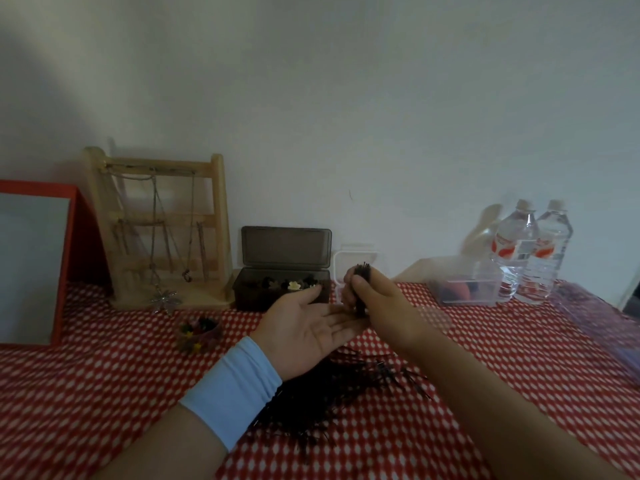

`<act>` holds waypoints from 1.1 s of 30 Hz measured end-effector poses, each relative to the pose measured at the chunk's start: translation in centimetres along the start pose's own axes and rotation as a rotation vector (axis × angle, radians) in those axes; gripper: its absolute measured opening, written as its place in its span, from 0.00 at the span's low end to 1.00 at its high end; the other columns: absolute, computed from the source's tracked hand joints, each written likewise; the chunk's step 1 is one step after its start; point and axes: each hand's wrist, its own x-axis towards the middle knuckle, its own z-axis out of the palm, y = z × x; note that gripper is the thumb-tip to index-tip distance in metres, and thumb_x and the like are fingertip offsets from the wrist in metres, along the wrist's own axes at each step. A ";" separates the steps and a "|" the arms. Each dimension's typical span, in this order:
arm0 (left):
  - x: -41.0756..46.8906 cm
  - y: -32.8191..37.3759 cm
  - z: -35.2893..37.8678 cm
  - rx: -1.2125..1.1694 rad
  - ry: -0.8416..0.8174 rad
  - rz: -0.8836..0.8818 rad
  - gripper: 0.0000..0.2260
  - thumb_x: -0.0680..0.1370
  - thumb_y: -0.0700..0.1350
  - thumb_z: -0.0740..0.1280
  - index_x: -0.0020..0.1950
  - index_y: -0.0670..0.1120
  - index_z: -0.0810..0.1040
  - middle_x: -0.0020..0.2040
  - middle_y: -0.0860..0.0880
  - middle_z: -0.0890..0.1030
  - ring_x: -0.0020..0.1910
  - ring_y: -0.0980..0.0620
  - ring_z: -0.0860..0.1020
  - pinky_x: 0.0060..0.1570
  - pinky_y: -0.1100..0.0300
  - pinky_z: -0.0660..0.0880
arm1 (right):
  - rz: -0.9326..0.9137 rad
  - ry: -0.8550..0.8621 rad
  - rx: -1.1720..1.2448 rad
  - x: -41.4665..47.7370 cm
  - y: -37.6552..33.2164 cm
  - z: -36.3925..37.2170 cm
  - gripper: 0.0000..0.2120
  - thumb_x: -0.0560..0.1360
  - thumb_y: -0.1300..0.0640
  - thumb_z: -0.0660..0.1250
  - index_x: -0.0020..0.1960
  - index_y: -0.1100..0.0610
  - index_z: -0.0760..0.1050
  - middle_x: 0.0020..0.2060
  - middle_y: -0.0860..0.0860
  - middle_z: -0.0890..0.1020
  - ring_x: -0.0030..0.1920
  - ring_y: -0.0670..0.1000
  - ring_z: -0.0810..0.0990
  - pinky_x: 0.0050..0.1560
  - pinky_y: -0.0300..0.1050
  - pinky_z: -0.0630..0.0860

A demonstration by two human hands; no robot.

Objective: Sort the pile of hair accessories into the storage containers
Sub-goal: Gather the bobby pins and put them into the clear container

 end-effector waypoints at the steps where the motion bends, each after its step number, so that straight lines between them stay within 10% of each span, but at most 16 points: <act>1: 0.0 0.3 -0.1 -0.037 -0.010 0.006 0.28 0.82 0.50 0.57 0.69 0.25 0.64 0.64 0.26 0.72 0.67 0.32 0.71 0.66 0.42 0.68 | -0.002 -0.018 -0.024 -0.1 -0.1 0.1 0.10 0.85 0.59 0.54 0.51 0.60 0.73 0.36 0.51 0.77 0.38 0.45 0.77 0.44 0.36 0.76; 6: -0.2 0.5 -0.5 -0.033 -0.037 -0.009 0.29 0.79 0.50 0.60 0.67 0.25 0.65 0.64 0.25 0.72 0.66 0.31 0.72 0.67 0.41 0.67 | 0.034 -0.068 -0.017 0.2 0.0 -0.3 0.09 0.85 0.59 0.55 0.54 0.58 0.74 0.36 0.50 0.80 0.42 0.48 0.79 0.53 0.45 0.78; 11: 0.3 2.1 0.4 0.554 0.161 0.005 0.17 0.83 0.50 0.57 0.58 0.38 0.74 0.56 0.33 0.81 0.58 0.36 0.80 0.60 0.45 0.75 | 0.131 -0.087 0.063 2.3 -0.7 -3.2 0.09 0.84 0.64 0.54 0.54 0.59 0.73 0.30 0.50 0.74 0.35 0.51 0.73 0.43 0.49 0.75; 18: 5.5 5.2 1.8 1.211 0.411 0.546 0.14 0.84 0.43 0.55 0.63 0.42 0.76 0.48 0.47 0.83 0.49 0.50 0.81 0.51 0.56 0.78 | 0.092 -0.227 -0.896 8.4 -0.5 -6.5 0.09 0.84 0.59 0.57 0.58 0.55 0.75 0.46 0.49 0.79 0.42 0.48 0.75 0.42 0.39 0.71; 24: 8.5 4.5 -0.3 1.888 0.272 0.528 0.15 0.83 0.47 0.56 0.69 0.49 0.73 0.67 0.50 0.76 0.65 0.52 0.74 0.65 0.61 0.67 | 0.179 -0.535 -1.161 10.0 1.2 -6.1 0.21 0.80 0.57 0.67 0.72 0.54 0.72 0.65 0.51 0.80 0.63 0.51 0.78 0.66 0.46 0.72; 33: 10.8 2.4 -1.5 2.378 0.035 0.328 0.19 0.78 0.62 0.57 0.60 0.53 0.76 0.59 0.50 0.78 0.58 0.47 0.76 0.60 0.51 0.72 | 0.149 -0.423 -1.208 8.9 1.3 -9.6 0.09 0.75 0.55 0.71 0.55 0.49 0.85 0.52 0.47 0.86 0.50 0.47 0.83 0.58 0.44 0.78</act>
